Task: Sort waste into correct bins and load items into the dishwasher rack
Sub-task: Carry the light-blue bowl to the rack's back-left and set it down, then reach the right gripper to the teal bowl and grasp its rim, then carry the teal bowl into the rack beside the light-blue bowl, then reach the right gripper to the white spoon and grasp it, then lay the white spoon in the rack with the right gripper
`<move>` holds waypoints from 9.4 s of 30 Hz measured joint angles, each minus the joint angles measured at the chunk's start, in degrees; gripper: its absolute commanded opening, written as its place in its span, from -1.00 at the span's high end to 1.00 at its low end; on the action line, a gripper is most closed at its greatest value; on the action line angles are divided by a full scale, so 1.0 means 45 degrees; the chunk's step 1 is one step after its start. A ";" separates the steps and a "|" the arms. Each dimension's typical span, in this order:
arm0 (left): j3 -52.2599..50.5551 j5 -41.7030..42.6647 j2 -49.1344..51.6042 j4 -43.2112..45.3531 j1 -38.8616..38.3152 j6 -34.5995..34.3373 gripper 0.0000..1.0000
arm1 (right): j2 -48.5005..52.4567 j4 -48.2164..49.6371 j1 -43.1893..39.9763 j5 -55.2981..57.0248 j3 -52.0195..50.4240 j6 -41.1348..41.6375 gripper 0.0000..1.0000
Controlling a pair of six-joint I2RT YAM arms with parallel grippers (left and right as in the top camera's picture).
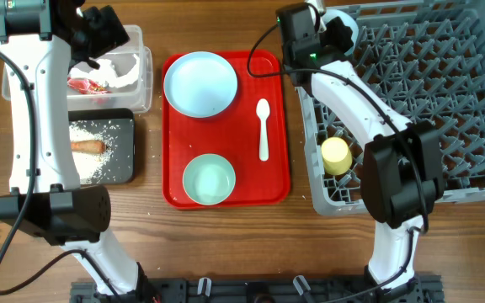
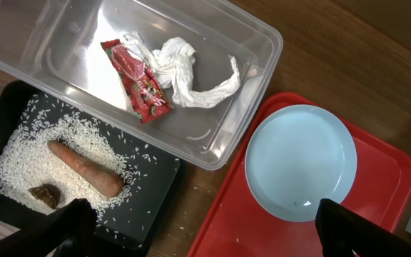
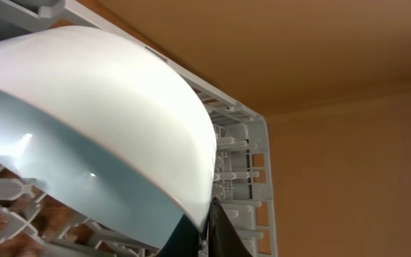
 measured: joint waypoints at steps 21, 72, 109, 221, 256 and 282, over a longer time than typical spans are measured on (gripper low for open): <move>0.0000 0.0000 0.0000 0.0000 0.0000 0.0000 -1.00 | -0.0146 -0.0500 0.1729 -0.2686 -0.0044 0.0957 -0.91; 0.0000 0.0000 0.0000 0.0005 0.0000 0.0000 -1.00 | -0.0874 -0.5285 0.3847 -1.6806 -0.1496 1.0516 -0.08; 0.0000 0.0000 0.0000 0.0005 0.0000 0.0000 -1.00 | -0.1763 -0.9355 0.2113 -1.3032 0.1044 0.7543 0.91; 0.0000 0.0000 0.0000 0.0034 0.0000 0.0000 -1.00 | 0.2118 -0.8029 0.1345 -1.5470 0.1379 1.3406 0.17; 0.0000 0.0000 0.0000 0.0034 0.0000 0.0000 -1.00 | 0.2555 -0.6445 0.1273 -1.5854 0.1719 1.3119 0.92; 0.0000 0.0000 0.0000 0.0034 0.0000 0.0000 -1.00 | 0.2472 -0.6897 0.1219 -1.6626 0.2030 1.1934 0.91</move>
